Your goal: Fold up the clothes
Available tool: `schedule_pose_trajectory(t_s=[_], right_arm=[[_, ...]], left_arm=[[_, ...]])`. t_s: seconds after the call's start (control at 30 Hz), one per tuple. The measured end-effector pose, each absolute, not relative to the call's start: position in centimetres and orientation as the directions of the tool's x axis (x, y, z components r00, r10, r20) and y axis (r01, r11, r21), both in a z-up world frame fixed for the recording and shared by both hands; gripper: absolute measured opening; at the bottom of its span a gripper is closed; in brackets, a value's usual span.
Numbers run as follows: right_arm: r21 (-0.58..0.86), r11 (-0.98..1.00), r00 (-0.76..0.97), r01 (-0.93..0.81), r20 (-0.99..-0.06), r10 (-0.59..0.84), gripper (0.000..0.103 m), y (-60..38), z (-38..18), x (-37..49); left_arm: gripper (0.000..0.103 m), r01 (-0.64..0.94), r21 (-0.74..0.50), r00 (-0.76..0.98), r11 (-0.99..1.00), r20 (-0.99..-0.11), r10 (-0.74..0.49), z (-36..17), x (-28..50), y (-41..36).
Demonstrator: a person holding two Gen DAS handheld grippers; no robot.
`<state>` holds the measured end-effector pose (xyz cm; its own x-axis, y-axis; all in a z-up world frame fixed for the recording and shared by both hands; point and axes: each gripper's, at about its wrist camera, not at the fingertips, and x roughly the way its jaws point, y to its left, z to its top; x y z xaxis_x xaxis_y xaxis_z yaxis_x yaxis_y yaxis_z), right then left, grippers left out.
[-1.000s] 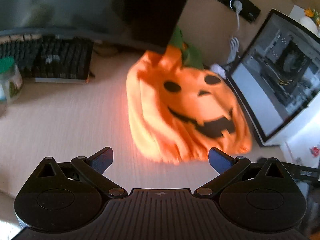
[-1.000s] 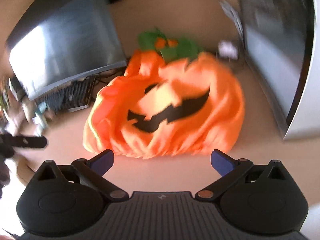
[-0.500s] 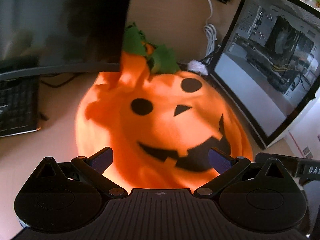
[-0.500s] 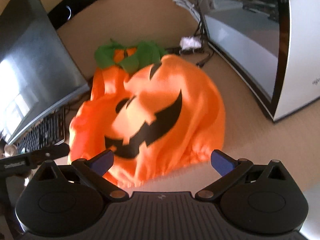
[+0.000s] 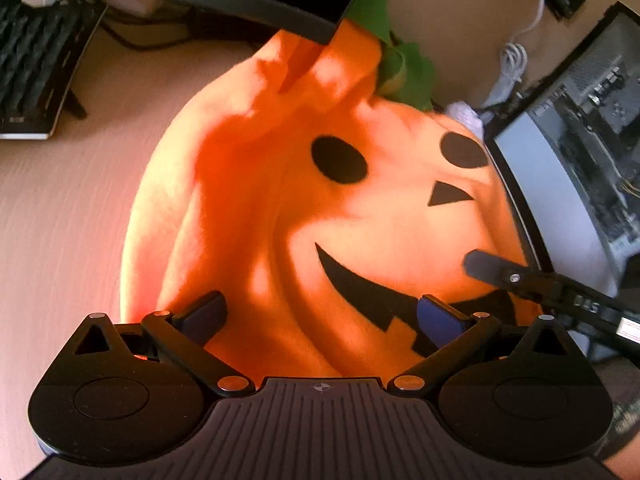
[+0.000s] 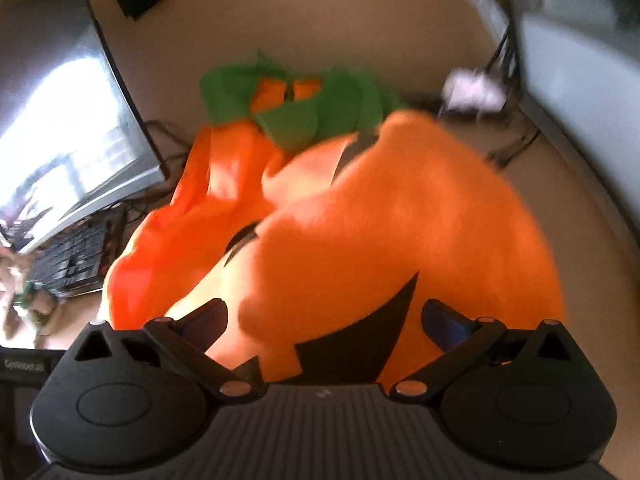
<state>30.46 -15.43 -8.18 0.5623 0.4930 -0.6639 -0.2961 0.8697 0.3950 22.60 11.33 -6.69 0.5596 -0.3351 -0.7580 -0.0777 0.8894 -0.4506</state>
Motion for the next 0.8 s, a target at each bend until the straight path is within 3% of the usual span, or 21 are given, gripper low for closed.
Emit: schedule_pose_trajectory(t_s=[0.23,0.43,0.7,0.8], right_arm=[[0.443,0.858,0.454,-0.261,-0.728,0.514,0.103,-16.8,-8.5,24.7],[0.460,0.870,0.432,-0.180,-0.757,0.490,0.103,-16.5,-8.2,17.4],[0.148,0.978,0.454,-0.144,-0.869,0.198,0.103,-10.6,-8.0,15.9],[0.117,0.970,0.372,-0.213,-0.908,0.191,0.103,-10.1,-7.2,16.7]], left_arm=[[0.103,-0.037,-0.548,0.433,0.836,-0.763,-0.480,-6.5,16.5,14.7],[0.103,-0.029,-0.665,0.334,0.746,-0.710,-0.620,-7.1,13.3,16.9],[0.103,0.054,-0.551,0.376,0.833,-0.761,-0.529,-4.8,14.6,15.9],[0.103,0.103,-0.513,0.464,0.852,-0.733,-0.498,-2.1,15.0,16.1]])
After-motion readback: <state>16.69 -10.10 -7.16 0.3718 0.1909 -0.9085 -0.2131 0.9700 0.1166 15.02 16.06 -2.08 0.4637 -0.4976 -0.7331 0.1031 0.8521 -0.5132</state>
